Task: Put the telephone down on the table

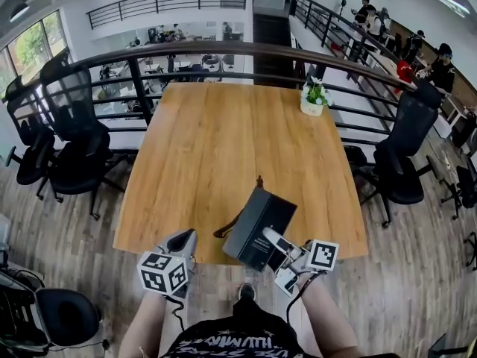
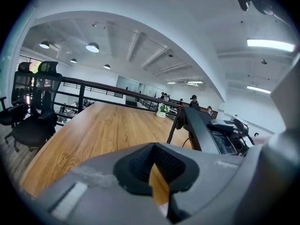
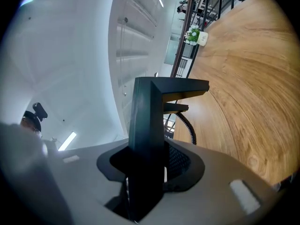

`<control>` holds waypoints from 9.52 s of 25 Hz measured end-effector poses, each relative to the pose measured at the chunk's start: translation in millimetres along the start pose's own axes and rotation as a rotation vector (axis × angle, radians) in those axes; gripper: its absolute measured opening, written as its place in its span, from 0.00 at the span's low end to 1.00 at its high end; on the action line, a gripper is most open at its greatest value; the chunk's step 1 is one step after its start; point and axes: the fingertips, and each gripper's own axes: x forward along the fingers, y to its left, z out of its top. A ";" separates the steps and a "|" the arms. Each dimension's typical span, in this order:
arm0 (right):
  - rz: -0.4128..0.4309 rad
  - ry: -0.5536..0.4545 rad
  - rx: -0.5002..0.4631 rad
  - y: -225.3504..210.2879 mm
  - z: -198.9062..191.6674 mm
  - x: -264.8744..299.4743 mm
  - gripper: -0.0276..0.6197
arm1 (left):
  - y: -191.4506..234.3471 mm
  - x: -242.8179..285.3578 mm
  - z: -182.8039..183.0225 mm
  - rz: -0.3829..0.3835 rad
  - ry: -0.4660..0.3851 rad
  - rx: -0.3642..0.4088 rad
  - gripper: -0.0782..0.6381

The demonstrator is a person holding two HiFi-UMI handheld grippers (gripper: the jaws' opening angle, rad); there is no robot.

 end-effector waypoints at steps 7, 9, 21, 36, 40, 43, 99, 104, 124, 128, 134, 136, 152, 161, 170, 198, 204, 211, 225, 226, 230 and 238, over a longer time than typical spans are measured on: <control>0.036 0.041 0.000 -16.9 59.0 24.6 0.29 | 7.8 43.4 31.6 0.057 -0.013 -0.006 0.11; 0.045 0.053 -0.006 -21.0 71.9 30.5 0.29 | 9.1 55.5 40.1 0.068 -0.017 -0.006 0.11; 0.013 0.081 0.014 -55.6 130.3 29.9 0.29 | -1.5 111.7 73.4 0.098 -0.029 0.006 0.11; 0.009 0.077 -0.004 -74.0 157.5 61.5 0.29 | 17.3 124.3 100.7 0.105 -0.037 0.008 0.11; -0.012 0.062 -0.005 -83.9 169.6 74.4 0.29 | 32.9 139.5 121.4 0.090 -0.047 0.029 0.11; -0.022 0.059 -0.007 -91.5 179.1 84.6 0.29 | 41.9 153.1 130.7 0.078 -0.050 0.036 0.11; -0.024 0.425 -0.022 -265.1 355.8 272.3 0.29 | 162.7 377.3 196.4 0.066 0.035 0.028 0.11; -0.042 0.446 -0.024 -274.8 357.2 274.0 0.29 | 163.1 381.8 194.2 0.062 0.042 0.025 0.11; -0.163 0.390 -0.077 -284.7 352.7 274.1 0.32 | 165.0 378.3 177.1 0.052 0.068 -0.003 0.11; -0.178 0.398 -0.140 -281.9 355.6 275.6 0.33 | 160.9 377.3 175.2 0.056 0.068 -0.003 0.11; -0.270 0.361 -0.177 -292.3 359.9 268.6 0.39 | 156.6 373.2 172.5 0.055 0.067 -0.004 0.11; -0.304 0.348 -0.203 -294.2 361.2 269.2 0.42 | 156.6 371.2 172.7 0.055 0.071 -0.003 0.11; -0.450 0.261 -0.394 -288.2 381.7 254.0 0.41 | 144.2 359.6 180.3 0.039 0.047 0.001 0.11; -0.515 0.204 -0.528 -250.7 378.2 230.4 0.35 | 130.6 324.0 186.6 0.035 0.016 0.014 0.11; -0.474 0.165 -0.653 -178.8 338.2 205.1 0.30 | 107.2 265.8 175.6 0.020 -0.024 0.005 0.11; -0.331 0.070 -0.717 -70.2 174.0 72.0 0.04 | -3.8 114.0 90.1 0.064 -0.057 -0.038 0.11; -0.327 0.086 -0.702 -72.2 156.8 56.4 0.04 | -11.8 114.7 73.7 0.049 -0.036 -0.058 0.11; -0.375 0.060 -0.718 -62.7 144.5 46.6 0.04 | -18.3 114.2 68.3 -0.030 -0.029 -0.048 0.11; -0.441 -0.003 -0.770 -11.1 78.9 49.6 0.04 | 12.5 40.1 57.6 -0.093 -0.024 -0.028 0.11; -0.445 -0.007 -0.771 -8.5 75.8 50.1 0.04 | 13.4 37.3 57.1 -0.098 -0.023 -0.026 0.11; -0.461 -0.024 -0.782 0.9 65.9 50.7 0.04 | 15.4 27.7 56.9 -0.119 -0.024 -0.016 0.11; -0.487 -0.044 -0.795 9.6 56.1 48.3 0.04 | 16.1 16.8 58.6 -0.140 -0.035 -0.003 0.11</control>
